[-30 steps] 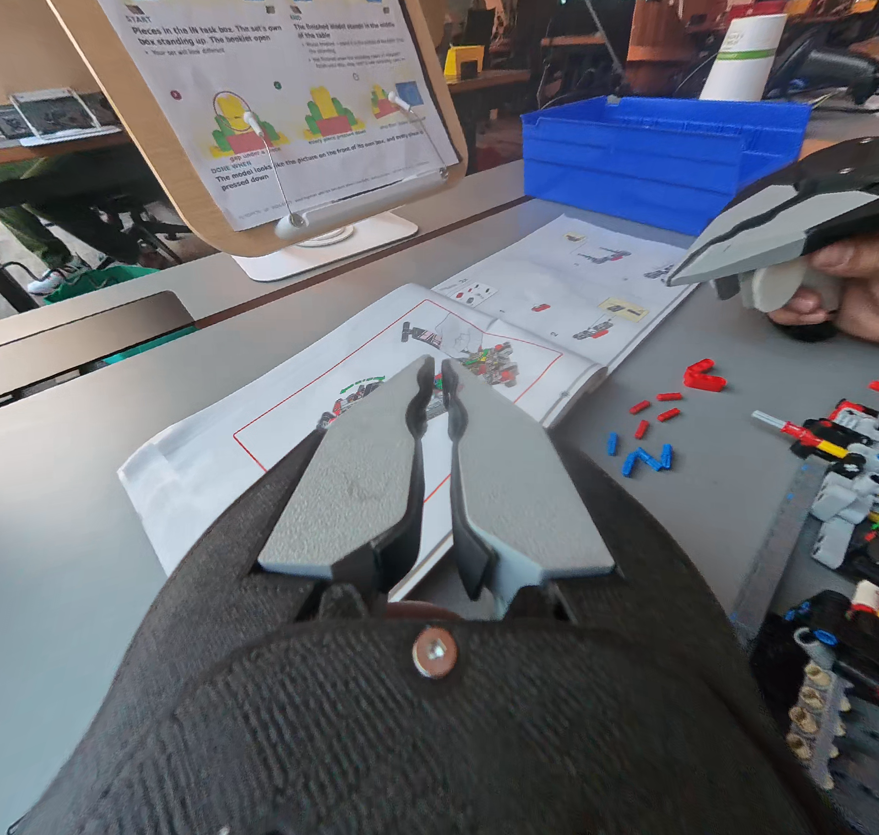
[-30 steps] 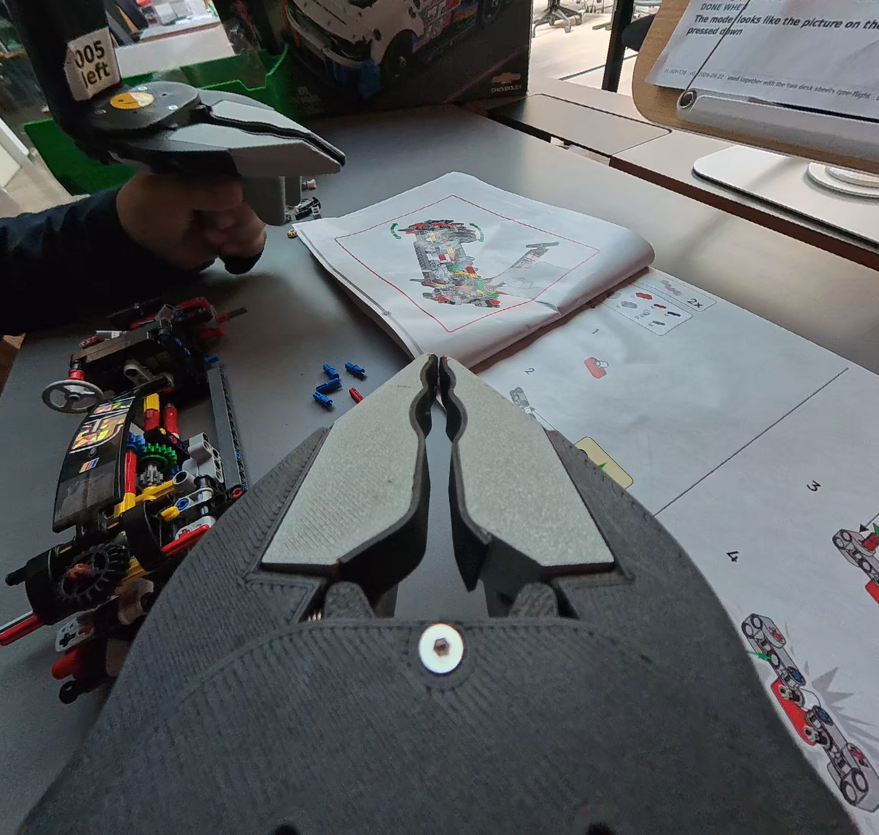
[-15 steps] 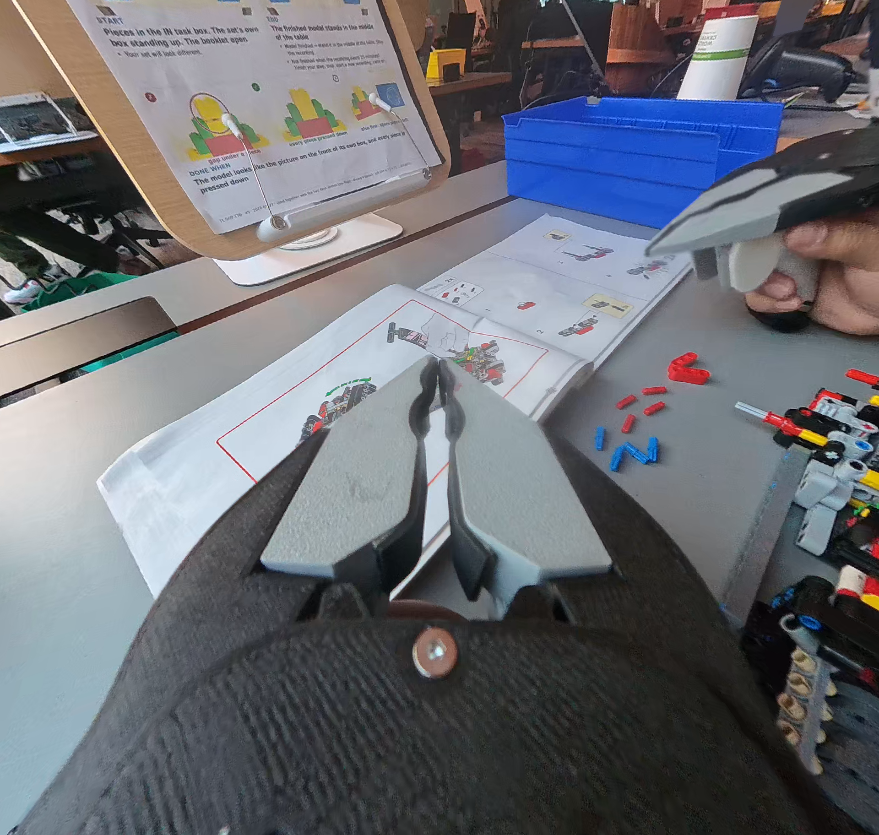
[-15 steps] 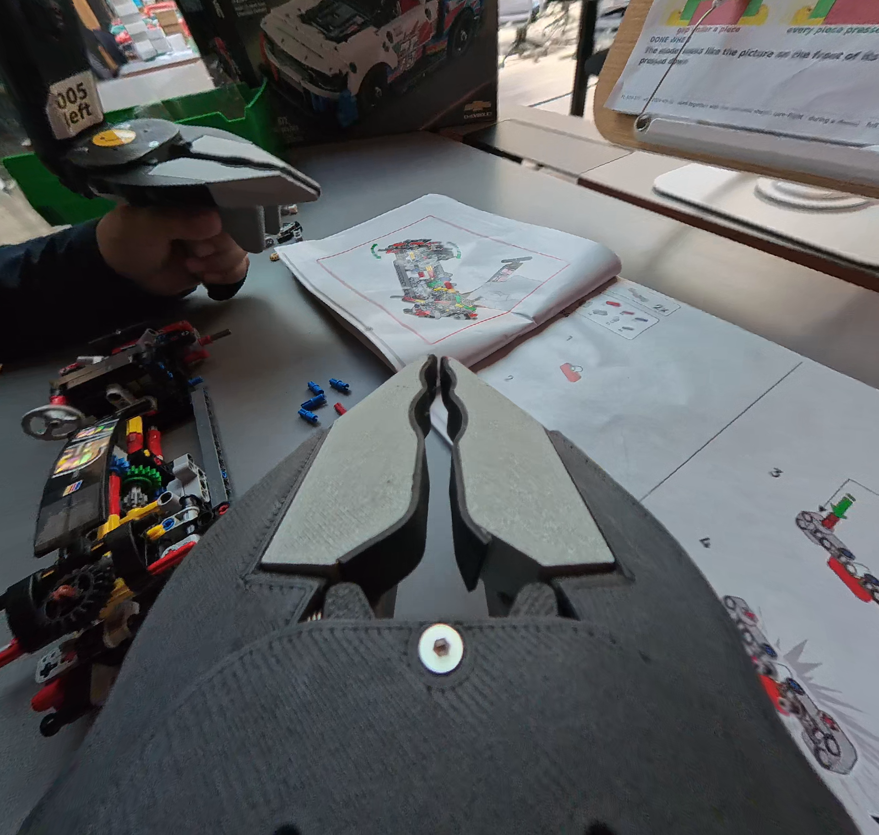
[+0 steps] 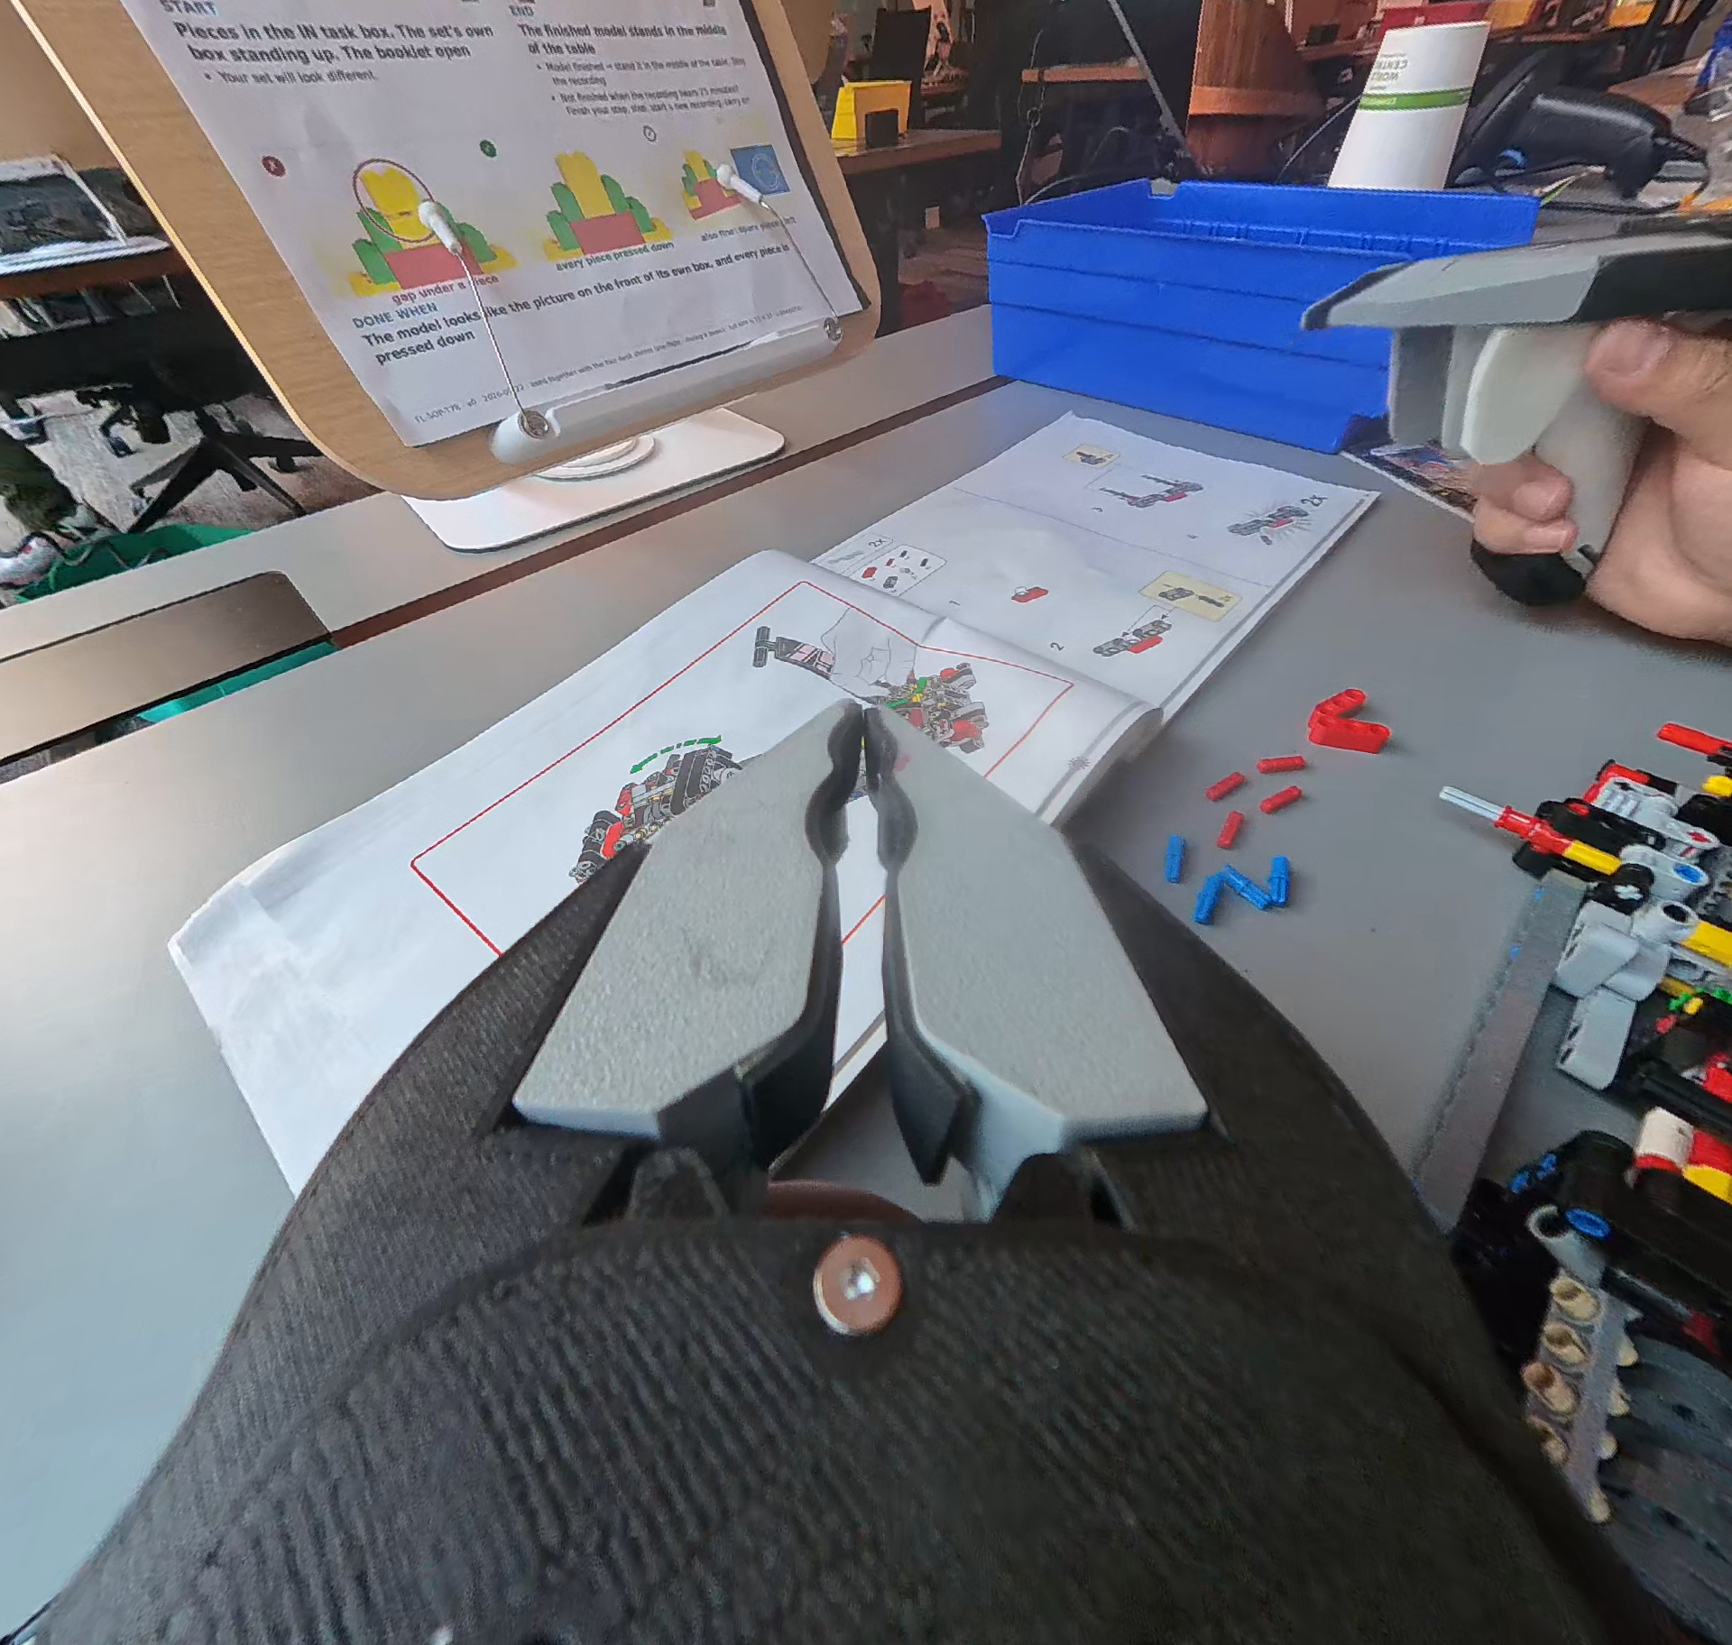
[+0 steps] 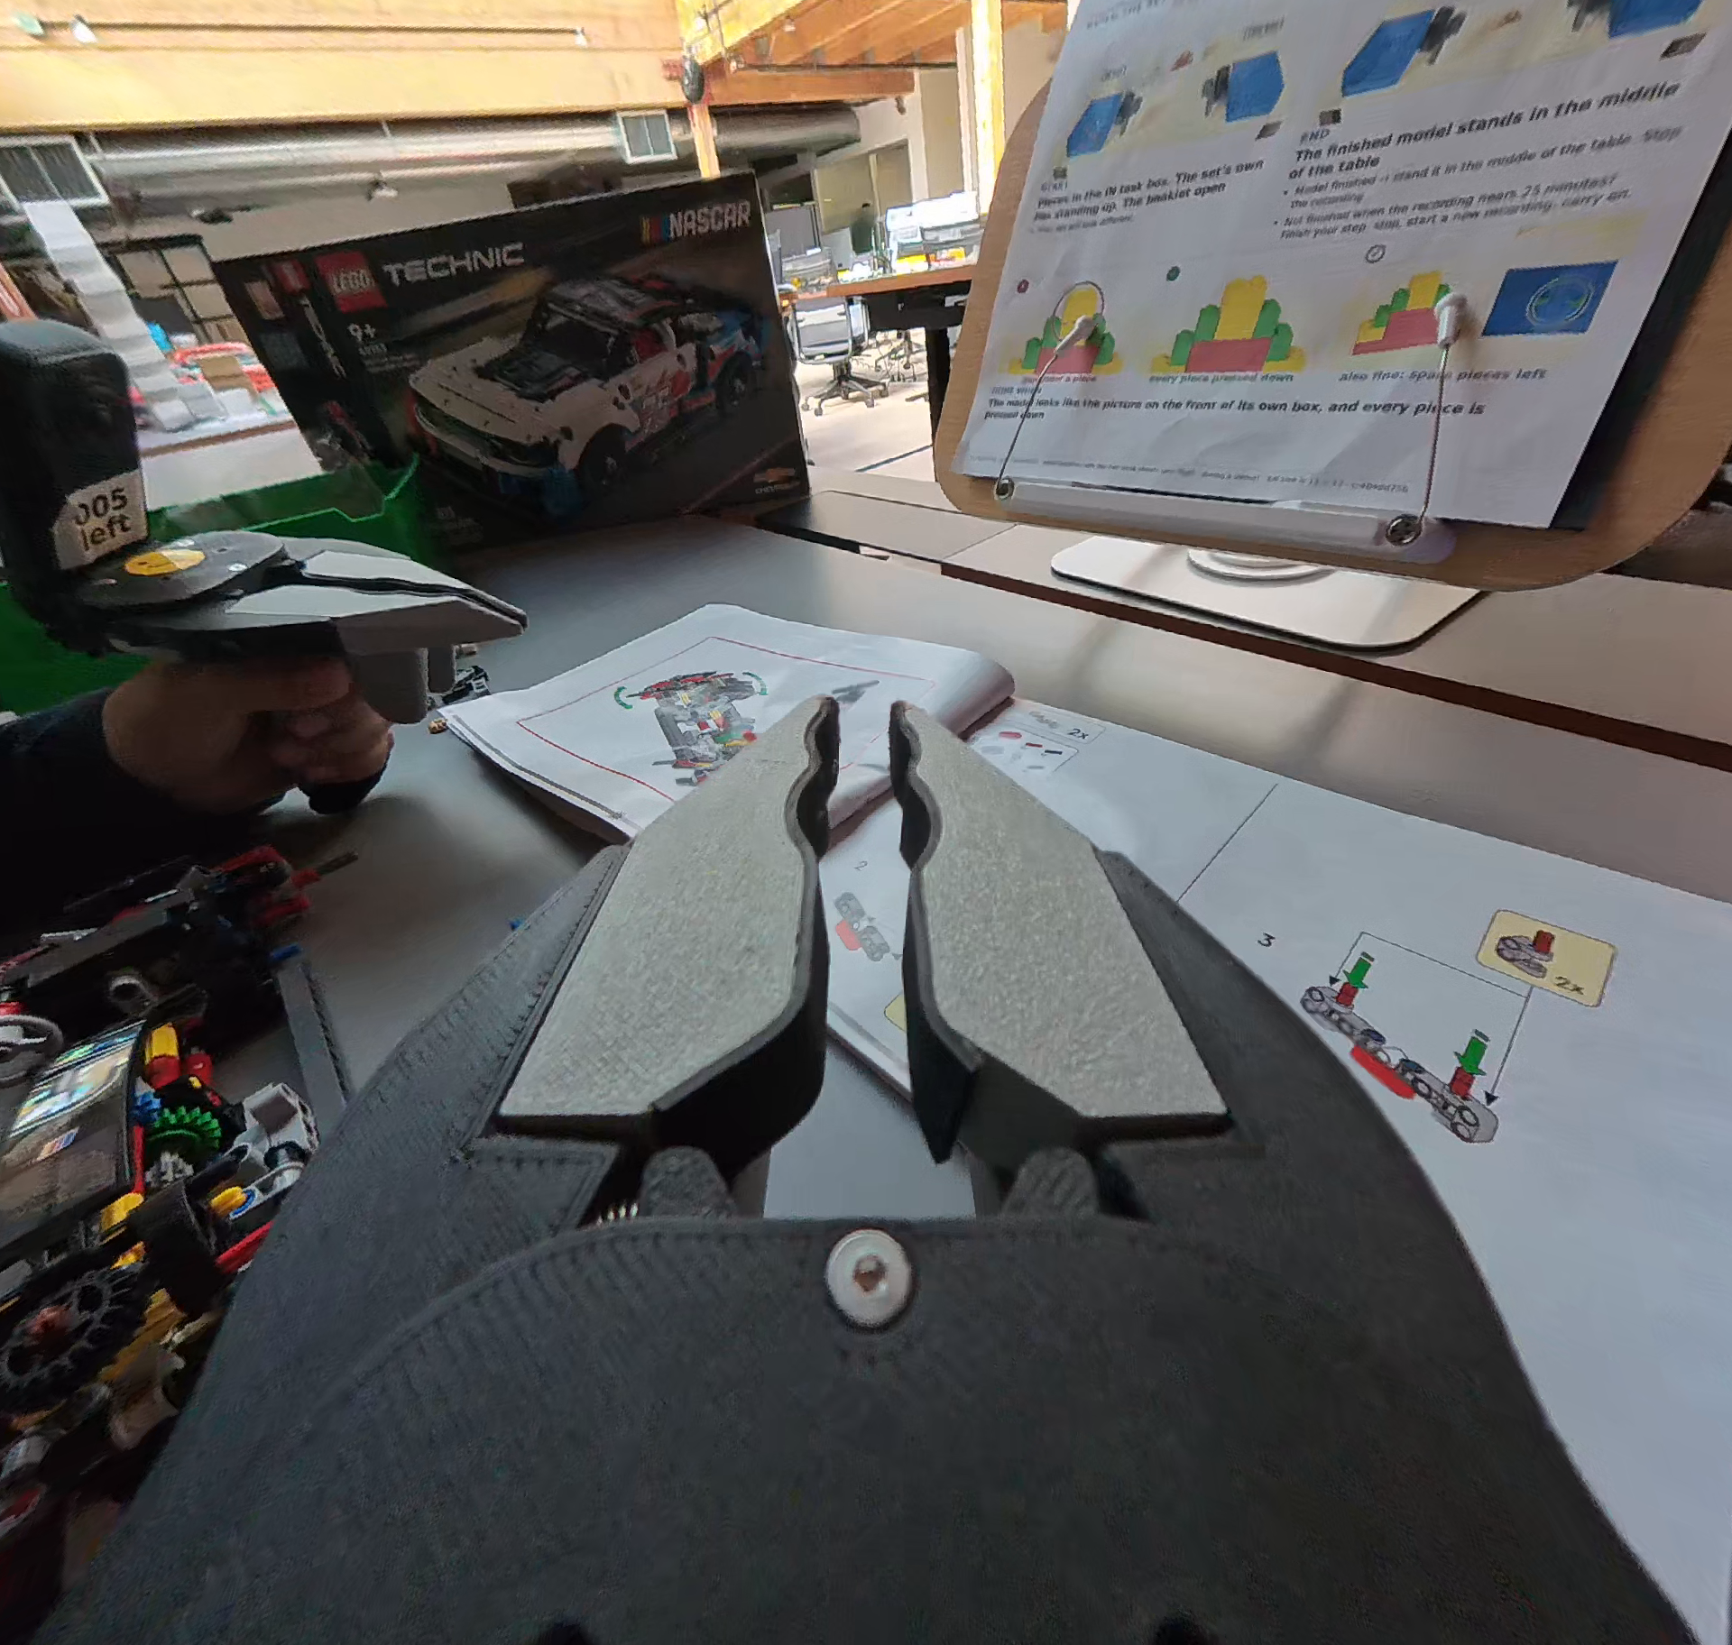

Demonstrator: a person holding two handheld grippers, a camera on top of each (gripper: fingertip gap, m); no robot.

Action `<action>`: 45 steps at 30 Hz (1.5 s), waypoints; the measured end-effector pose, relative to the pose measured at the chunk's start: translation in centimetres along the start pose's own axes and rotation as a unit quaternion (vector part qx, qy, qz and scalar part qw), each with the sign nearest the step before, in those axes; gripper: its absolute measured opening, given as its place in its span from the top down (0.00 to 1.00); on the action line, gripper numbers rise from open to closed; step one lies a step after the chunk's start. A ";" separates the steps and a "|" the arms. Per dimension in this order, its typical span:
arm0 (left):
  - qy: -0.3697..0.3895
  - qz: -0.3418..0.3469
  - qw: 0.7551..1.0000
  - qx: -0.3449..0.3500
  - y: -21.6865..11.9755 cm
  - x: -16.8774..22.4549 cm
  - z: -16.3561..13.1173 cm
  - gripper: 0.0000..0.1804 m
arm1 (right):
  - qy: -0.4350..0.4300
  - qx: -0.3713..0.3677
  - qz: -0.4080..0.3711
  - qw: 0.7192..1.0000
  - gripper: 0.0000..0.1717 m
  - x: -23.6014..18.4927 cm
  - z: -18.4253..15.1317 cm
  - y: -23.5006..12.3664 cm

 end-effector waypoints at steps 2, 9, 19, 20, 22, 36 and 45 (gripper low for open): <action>0.001 0.000 1.000 -0.001 0.0 0.0 0.0 1.00 | -0.008 0.021 -0.005 1.000 0.96 0.0 0.5 -0.4; 0.003 -0.004 1.000 -0.009 0.2 0.2 -0.3 1.00 | 0.000 0.016 0.009 1.000 0.97 -0.1 0.3 -0.3; 0.004 -0.004 1.000 -0.009 0.2 0.2 -0.3 1.00 | -0.006 0.004 0.018 1.000 1.00 -0.4 0.1 0.0; 0.005 -0.004 1.000 -0.009 0.2 0.2 -0.3 1.00 | -0.005 0.003 0.018 1.000 1.00 -0.4 0.1 0.0; 0.006 -0.004 1.000 -0.009 0.2 0.3 -0.3 1.00 | -0.007 0.003 0.019 1.000 1.00 -0.4 0.1 0.0; 0.006 -0.007 1.000 -0.009 0.2 0.4 -0.3 1.00 | -0.012 -0.009 0.016 1.000 1.00 -0.5 0.0 0.2; 0.006 -0.007 1.000 -0.009 0.2 0.4 -0.3 1.00 | -0.037 -0.063 0.032 0.997 1.00 -1.2 -0.6 0.7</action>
Point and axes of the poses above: each gripper's, where its closed fingertips meet, y out along the fingers, z out of its top, x = y × z across the jaws, the point moved 8 cm from there along -y, back along the fingers, and after that the axes turned 8 degrees about z, right-handed, at the moved point
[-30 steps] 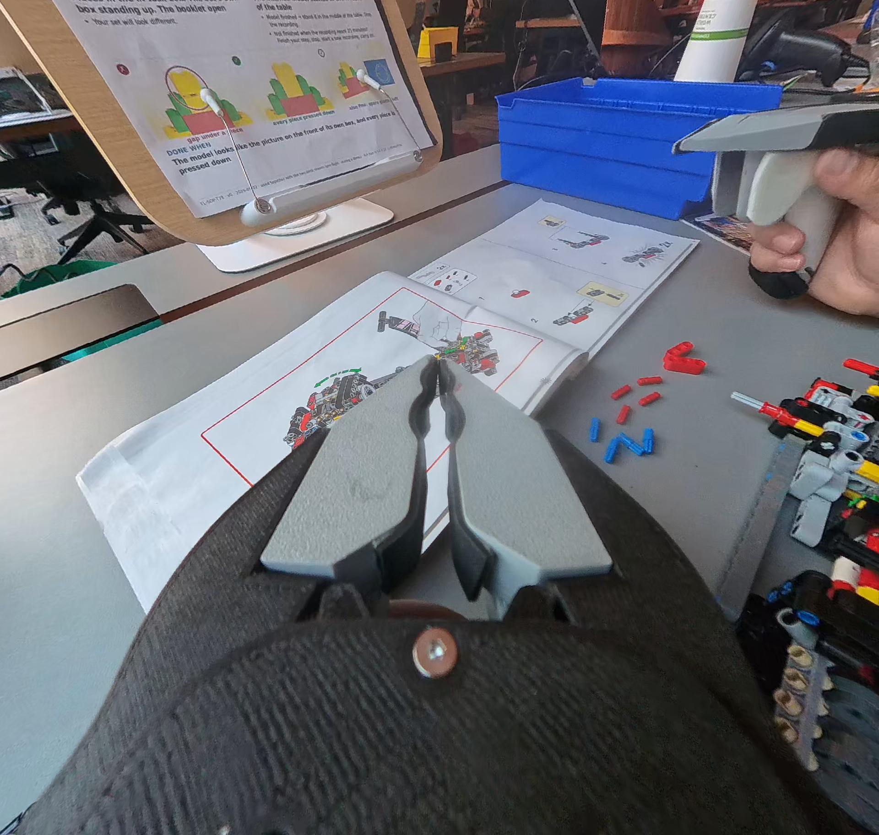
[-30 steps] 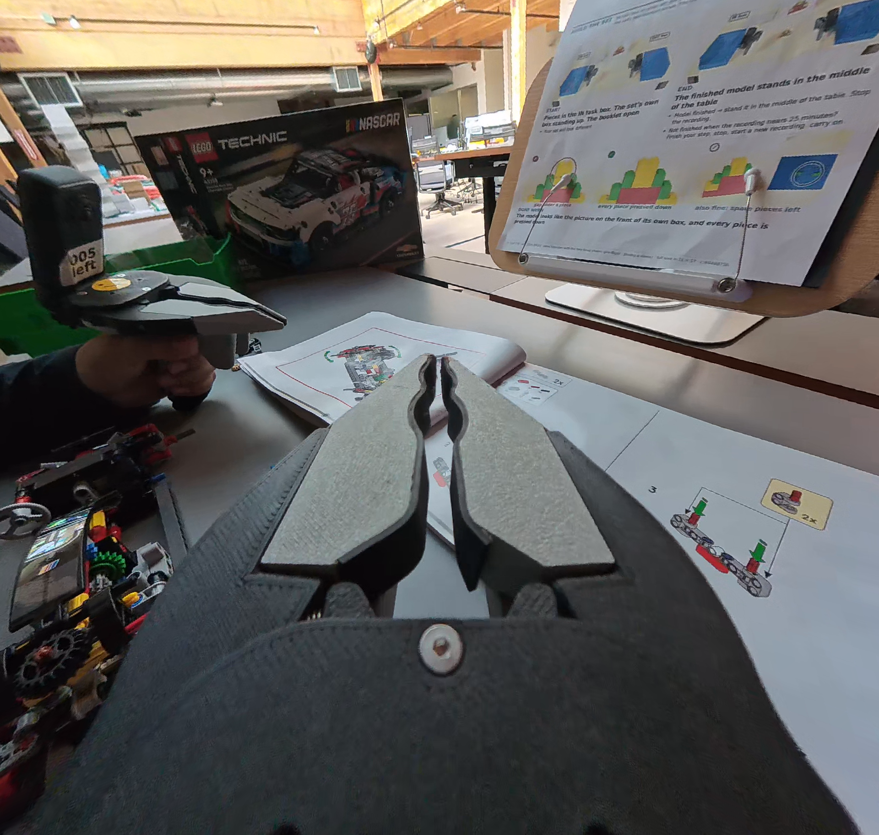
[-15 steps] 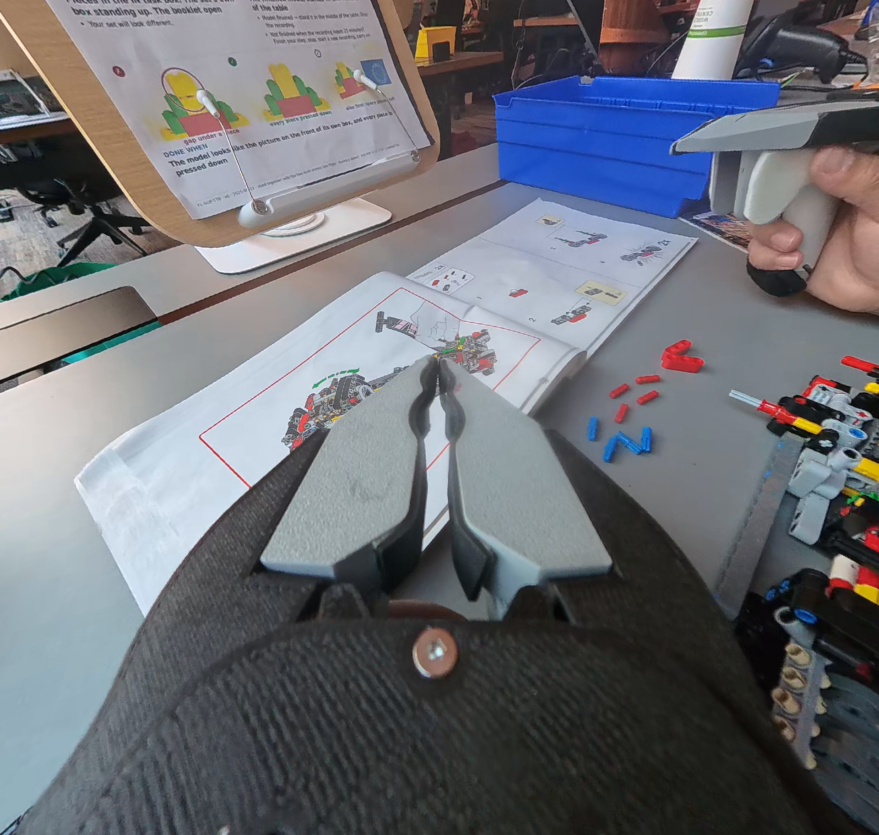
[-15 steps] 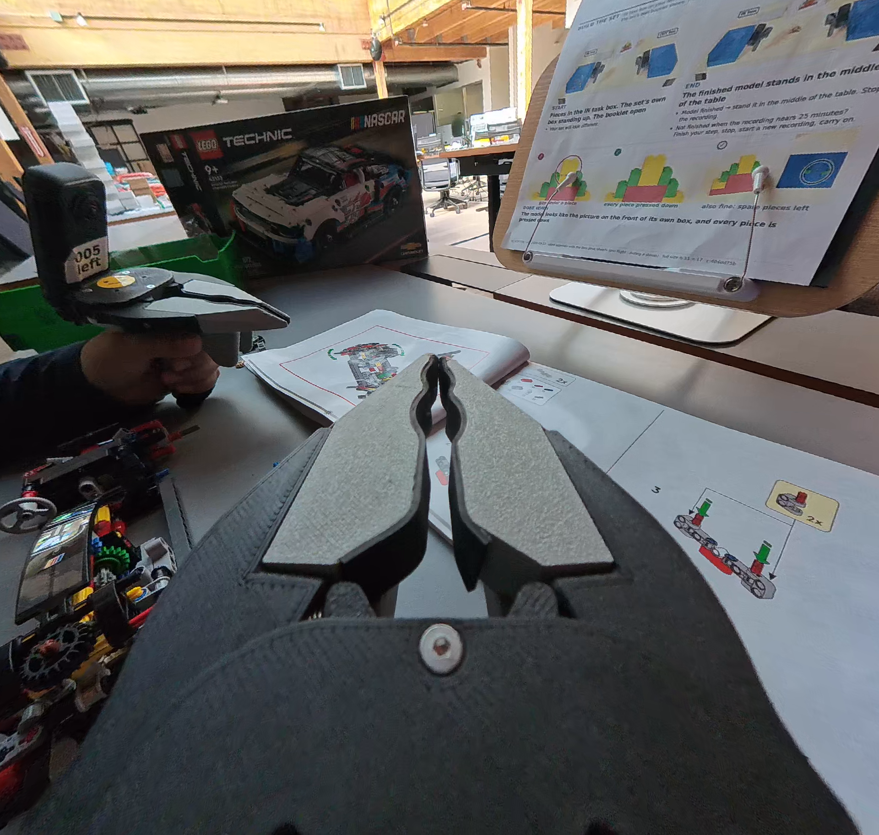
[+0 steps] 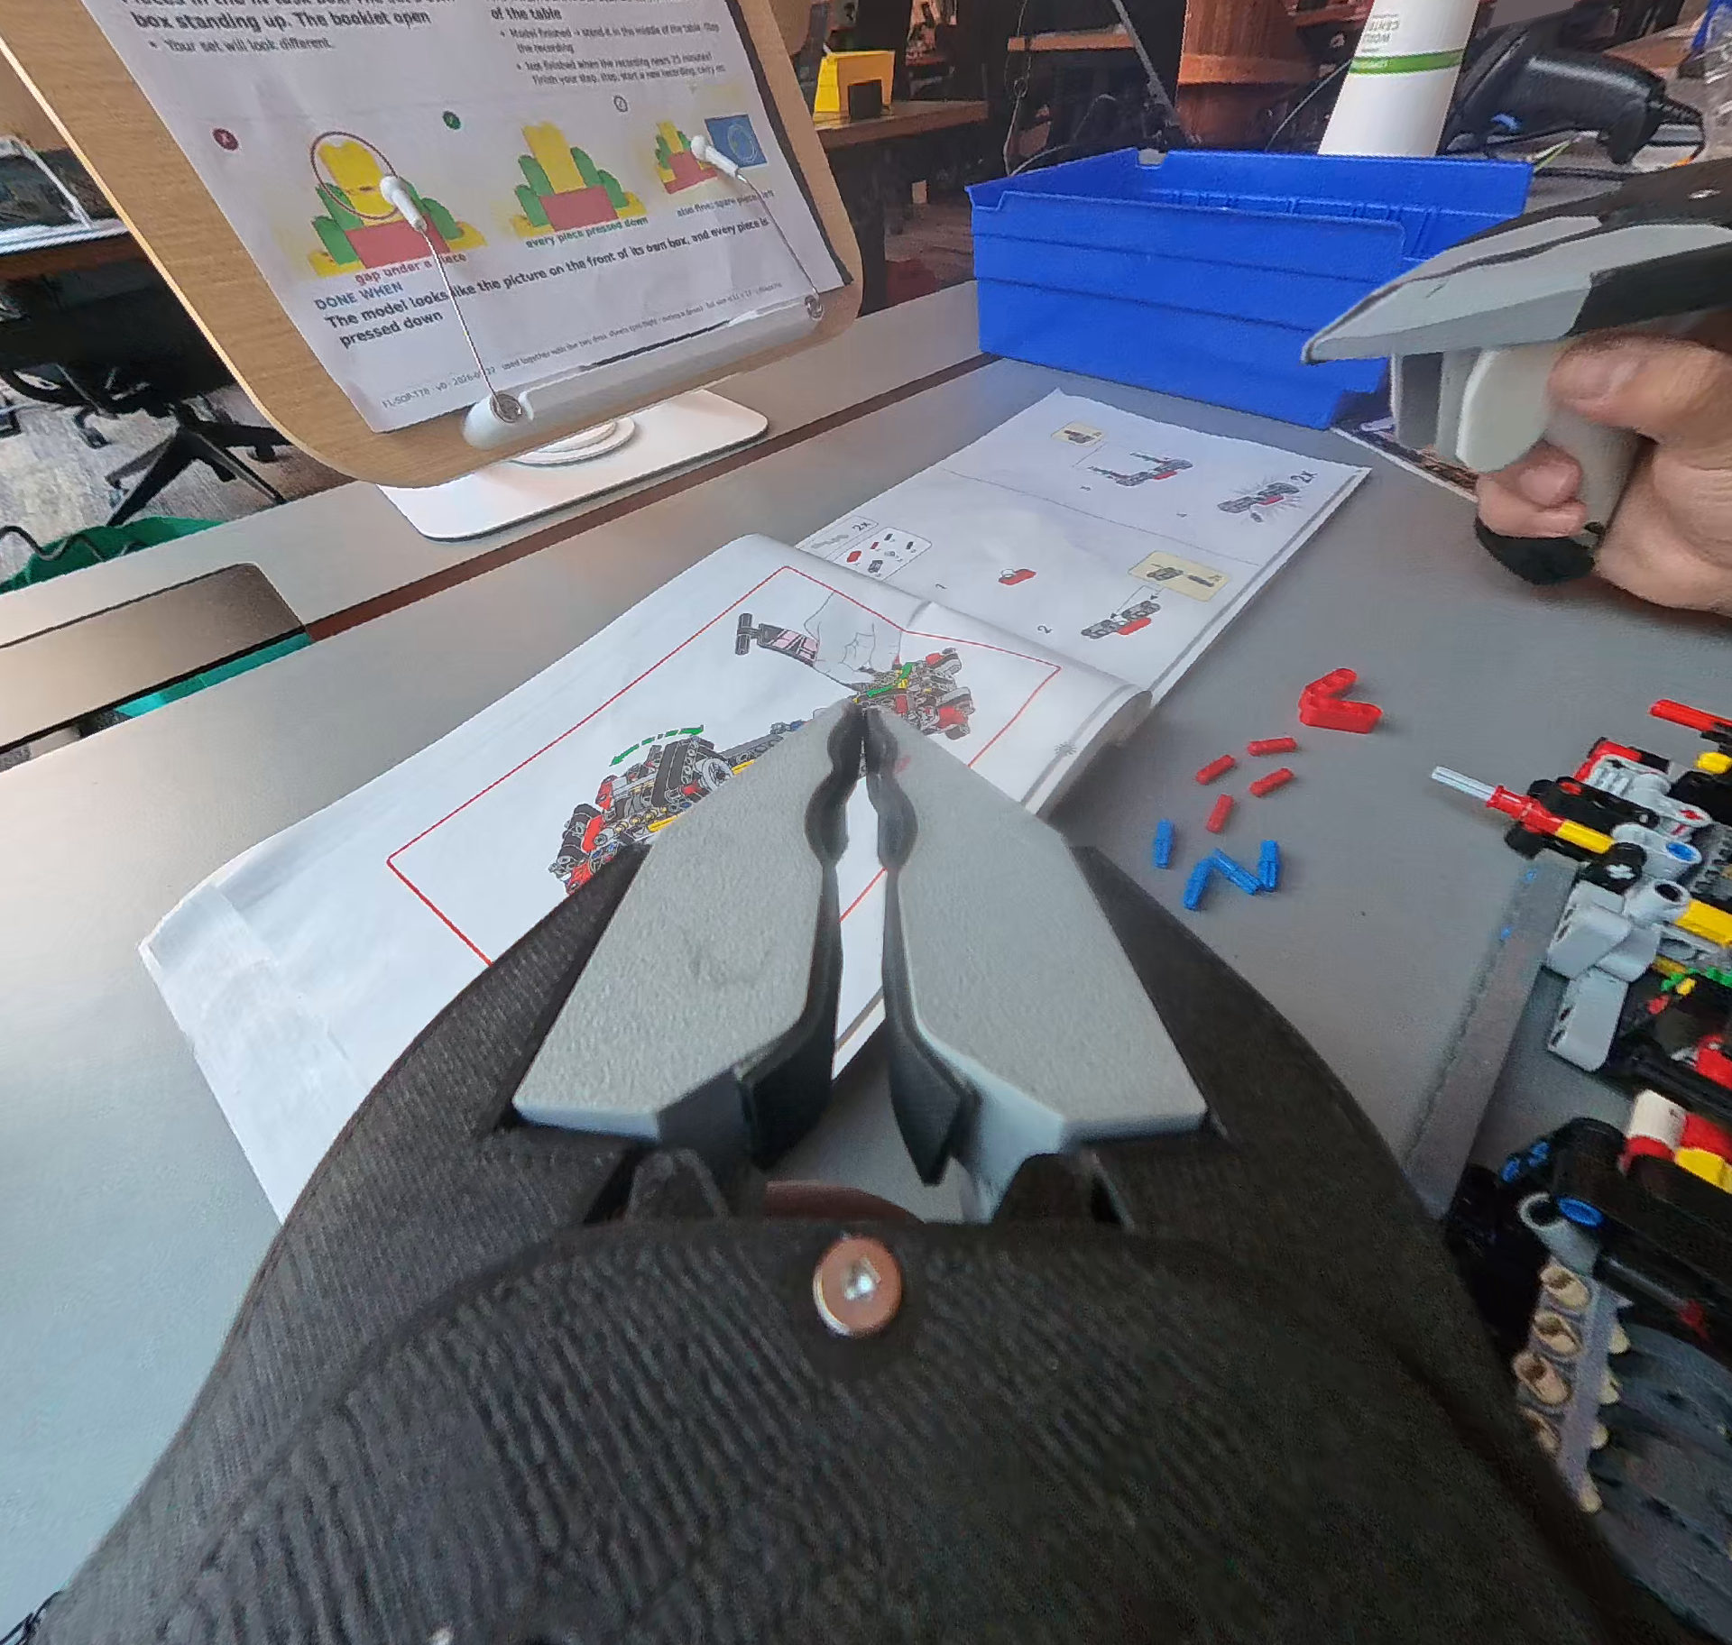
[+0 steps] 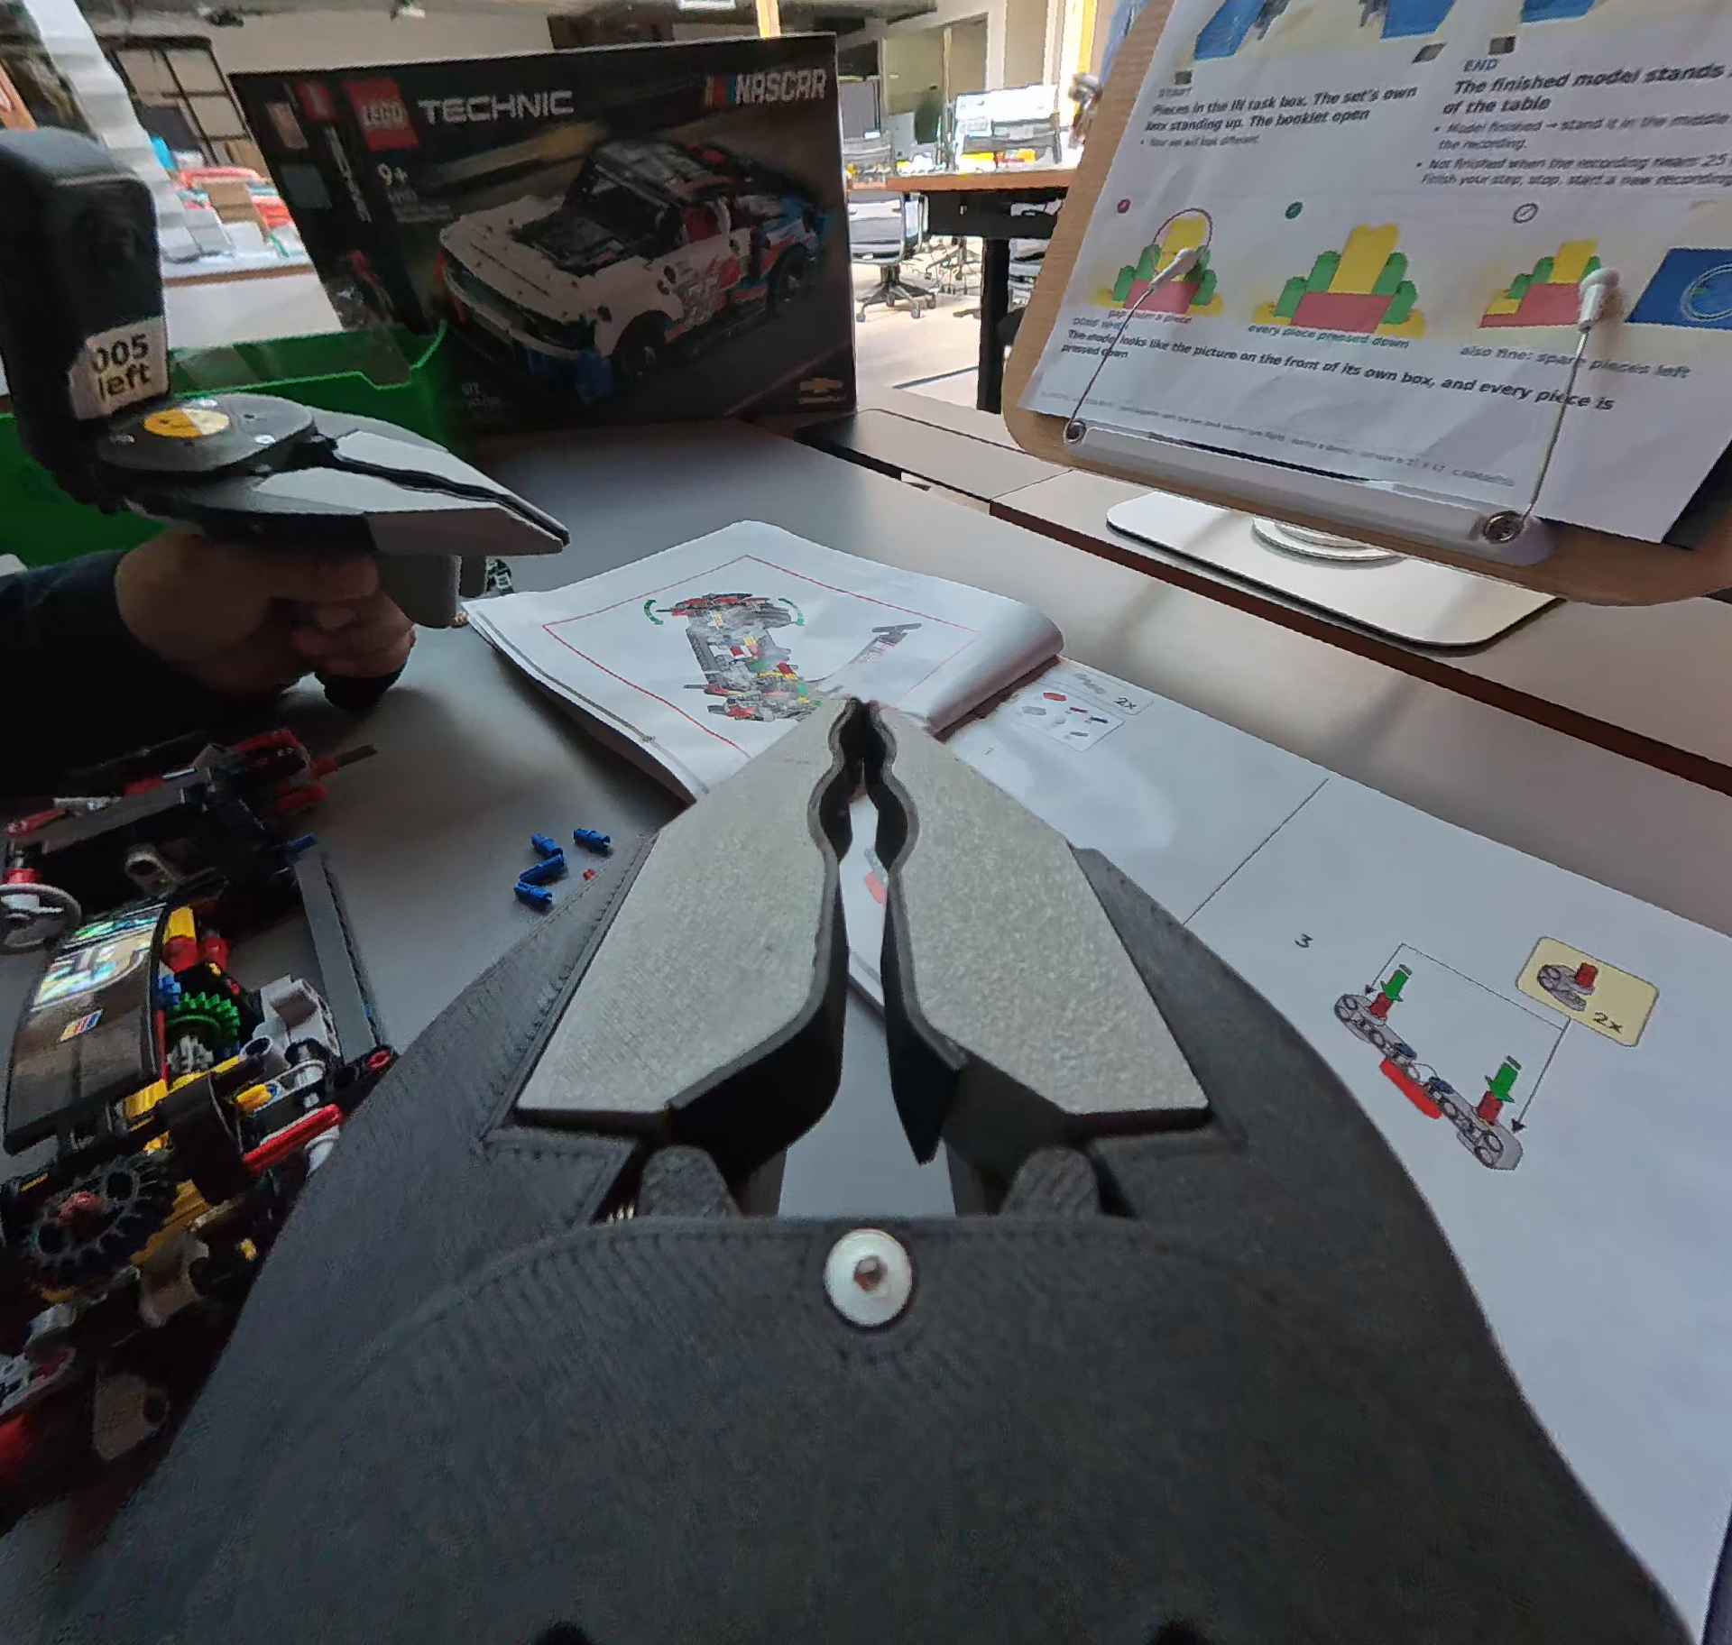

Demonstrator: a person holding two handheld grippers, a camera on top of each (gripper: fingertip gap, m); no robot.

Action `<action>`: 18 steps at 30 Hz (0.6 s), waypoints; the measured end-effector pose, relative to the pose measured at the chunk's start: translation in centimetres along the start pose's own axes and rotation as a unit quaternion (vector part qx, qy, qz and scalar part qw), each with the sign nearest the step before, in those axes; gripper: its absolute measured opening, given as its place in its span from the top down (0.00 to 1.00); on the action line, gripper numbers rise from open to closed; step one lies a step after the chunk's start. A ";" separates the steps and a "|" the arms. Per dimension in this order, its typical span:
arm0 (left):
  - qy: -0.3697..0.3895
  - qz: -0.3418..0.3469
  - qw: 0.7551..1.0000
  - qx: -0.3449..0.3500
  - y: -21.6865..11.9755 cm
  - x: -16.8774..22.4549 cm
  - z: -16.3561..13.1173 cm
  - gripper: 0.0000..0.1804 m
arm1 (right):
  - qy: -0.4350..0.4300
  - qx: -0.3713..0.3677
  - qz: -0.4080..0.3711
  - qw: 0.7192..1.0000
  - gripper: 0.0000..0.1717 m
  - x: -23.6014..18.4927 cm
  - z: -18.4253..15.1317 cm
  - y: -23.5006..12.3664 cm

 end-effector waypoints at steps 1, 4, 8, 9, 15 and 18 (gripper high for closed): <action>0.000 0.000 1.000 0.000 0.0 0.0 0.0 1.00 | -0.002 -0.008 0.002 1.000 1.00 -0.1 0.0 0.1; 0.000 0.000 1.000 0.000 0.0 0.0 0.0 1.00 | -0.012 -0.021 0.005 1.000 1.00 -0.5 0.1 0.2; 0.000 0.000 1.000 0.000 0.0 0.0 0.0 1.00 | -0.007 -0.015 0.006 1.000 1.00 -0.5 0.0 0.5; 0.000 0.000 1.000 0.000 0.0 0.0 0.0 1.00 | 0.003 -0.009 0.013 1.000 1.00 -0.5 -0.1 0.5; -0.001 -0.001 1.000 0.000 0.0 0.0 0.0 1.00 | 0.021 0.020 0.001 1.000 1.00 0.3 0.1 0.0; -0.001 -0.001 1.000 0.000 0.0 0.1 0.0 1.00 | 0.021 0.021 0.009 1.000 1.00 0.1 0.1 0.0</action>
Point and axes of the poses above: each gripper's, where its closed fingertips meet, y out along the fingers, z out of its top, x = y × z across the jaws, the point moved 8 cm from there along -y, back along the fingers, and after that the axes turned 8 degrees about z, right-handed, at the moved point
